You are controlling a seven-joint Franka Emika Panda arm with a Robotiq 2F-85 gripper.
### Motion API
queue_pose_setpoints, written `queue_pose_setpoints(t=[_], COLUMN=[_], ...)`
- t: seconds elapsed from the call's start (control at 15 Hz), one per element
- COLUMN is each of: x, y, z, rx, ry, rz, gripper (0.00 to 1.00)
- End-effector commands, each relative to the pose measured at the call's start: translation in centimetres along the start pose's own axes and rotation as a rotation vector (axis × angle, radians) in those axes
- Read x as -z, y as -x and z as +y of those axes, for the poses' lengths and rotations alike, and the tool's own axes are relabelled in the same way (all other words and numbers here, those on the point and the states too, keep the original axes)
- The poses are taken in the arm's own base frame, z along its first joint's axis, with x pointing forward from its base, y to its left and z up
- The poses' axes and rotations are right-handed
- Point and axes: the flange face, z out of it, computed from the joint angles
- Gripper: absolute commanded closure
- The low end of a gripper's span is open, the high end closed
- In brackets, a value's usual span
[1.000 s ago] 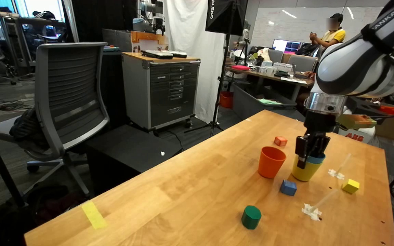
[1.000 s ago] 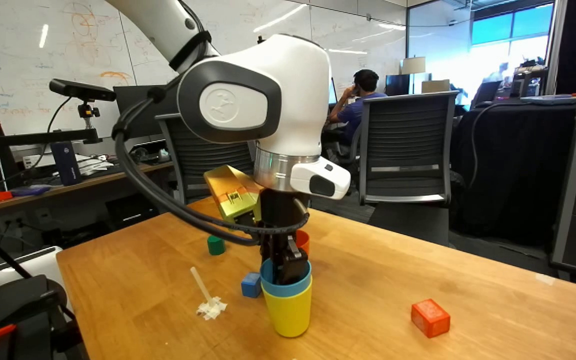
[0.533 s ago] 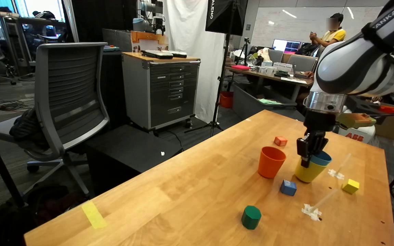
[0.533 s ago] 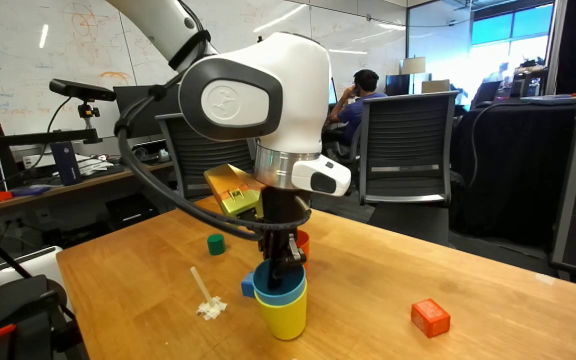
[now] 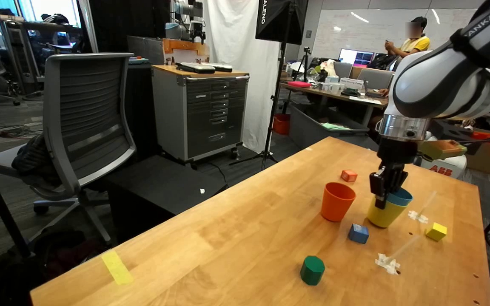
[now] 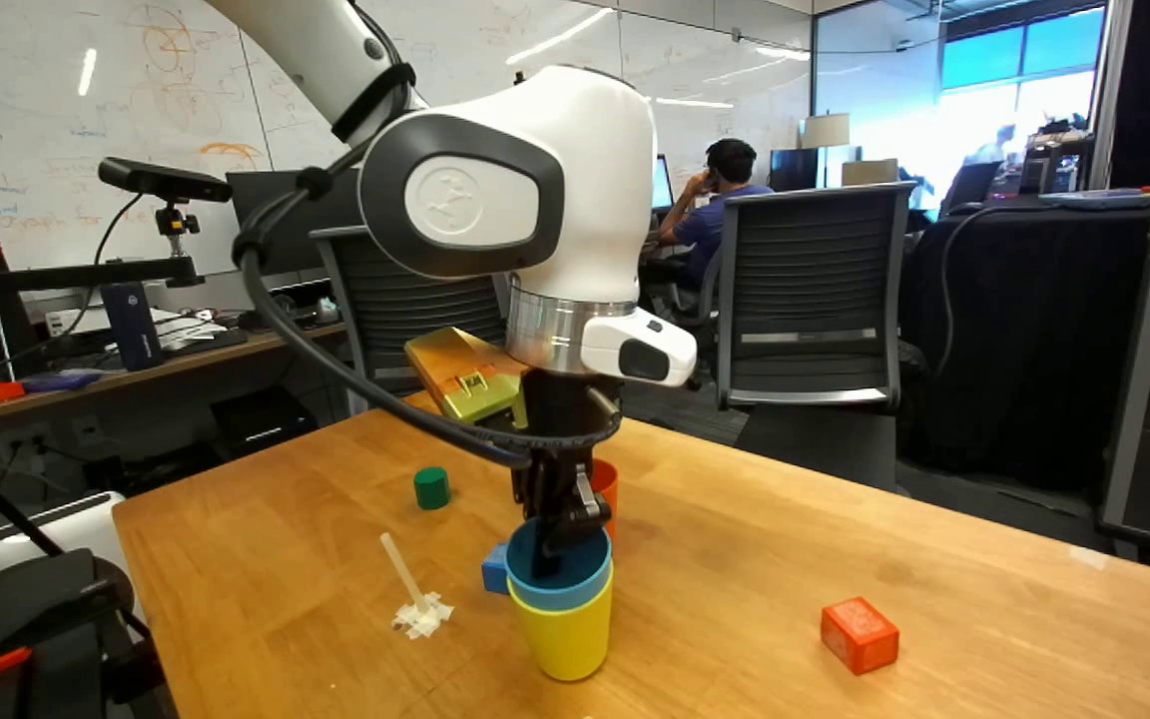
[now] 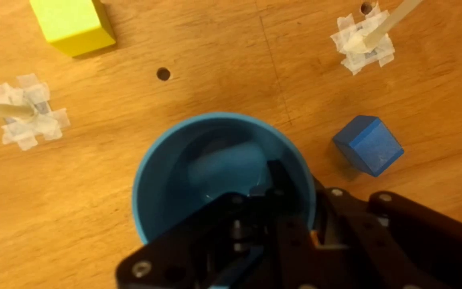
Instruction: Put the blue cup in the yellow cup then put both cups in the orange cup
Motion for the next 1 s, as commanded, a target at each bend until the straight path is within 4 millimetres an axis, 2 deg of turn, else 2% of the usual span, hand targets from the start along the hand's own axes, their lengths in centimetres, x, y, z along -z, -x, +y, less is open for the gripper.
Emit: queue_pose_setpoints(t=[0.0,0.2,0.67,0.93], x=[1.8,3.6,9.1,11.6], y=[0.6,1.1,2.3,1.9], z=[-0.2,-0.1,-0.2,-1.7], rx=[-0.019,-0.050,-0.122,-0.160], ry=[0.021,0.042,0.123,0.134], rz=[-0.027,-0.044,-0.059,-0.024], gripper=[0.97,0.97,0.97,0.97])
